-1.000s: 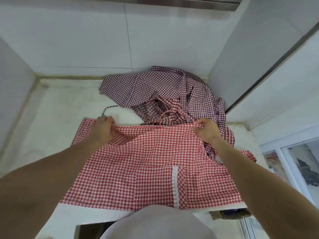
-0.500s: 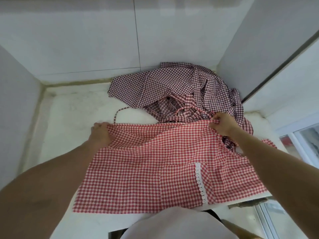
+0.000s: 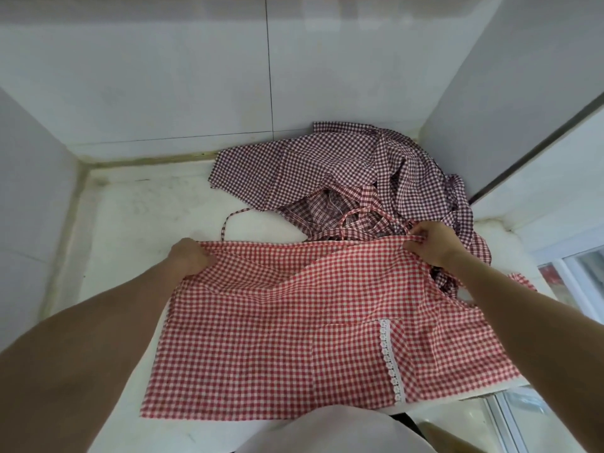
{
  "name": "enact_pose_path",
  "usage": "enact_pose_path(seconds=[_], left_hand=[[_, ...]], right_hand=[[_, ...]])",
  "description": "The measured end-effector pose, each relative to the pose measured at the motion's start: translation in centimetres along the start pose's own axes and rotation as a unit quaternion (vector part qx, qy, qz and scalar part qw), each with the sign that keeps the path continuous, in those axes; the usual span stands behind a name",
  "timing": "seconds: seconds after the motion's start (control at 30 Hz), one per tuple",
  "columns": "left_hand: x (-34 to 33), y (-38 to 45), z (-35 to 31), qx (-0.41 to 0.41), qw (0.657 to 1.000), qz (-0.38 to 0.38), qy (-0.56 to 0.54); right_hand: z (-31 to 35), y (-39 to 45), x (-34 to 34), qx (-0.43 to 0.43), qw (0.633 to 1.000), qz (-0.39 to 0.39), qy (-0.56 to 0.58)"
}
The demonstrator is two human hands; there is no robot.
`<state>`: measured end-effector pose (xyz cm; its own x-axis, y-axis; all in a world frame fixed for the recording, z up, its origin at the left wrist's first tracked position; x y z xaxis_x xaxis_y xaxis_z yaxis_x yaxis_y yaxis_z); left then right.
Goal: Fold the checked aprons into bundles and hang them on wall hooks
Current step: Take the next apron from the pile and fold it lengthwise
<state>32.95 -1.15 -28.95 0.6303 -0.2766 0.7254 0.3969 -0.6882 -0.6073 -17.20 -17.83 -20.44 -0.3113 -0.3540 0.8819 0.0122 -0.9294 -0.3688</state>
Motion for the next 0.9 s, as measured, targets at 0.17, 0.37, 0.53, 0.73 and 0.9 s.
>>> enact_pose_path(seconds=[0.17,0.37,0.53,0.73,0.9], left_hand=[[1.1,0.2,0.4,0.027,0.992,-0.082,-0.091],[2.0,0.3,2.2,0.081,0.982,-0.114,-0.124],[2.5,0.0,4.3,0.129,0.973,-0.177,-0.069],[3.1,-0.5,4.2,0.098,0.969,-0.195,-0.118],[2.7,-0.3,3.6,0.047,0.977,-0.156,-0.136]], right_hand=[[0.0,0.5,-0.2,0.012,1.000,0.025,-0.003],[-0.1,1.0,-0.3,0.002,0.999,0.046,-0.009],[0.0,0.7,0.0,-0.018,0.999,0.019,0.023],[0.3,-0.9,0.9,-0.039,0.988,-0.073,0.133],[-1.0,-1.4,0.7,-0.111,0.965,-0.095,0.217]])
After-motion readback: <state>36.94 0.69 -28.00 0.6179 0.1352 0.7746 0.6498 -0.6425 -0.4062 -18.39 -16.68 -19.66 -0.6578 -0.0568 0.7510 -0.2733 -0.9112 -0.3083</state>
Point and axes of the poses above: each hand's wrist, its own y-axis towards the middle knuckle, its own x-axis out of the back of the hand, z = x × y, the point moved 10 cm from there along y, towards the middle knuckle, and after that the axes turned 5 degrees about -x, right-handed, at the moved point
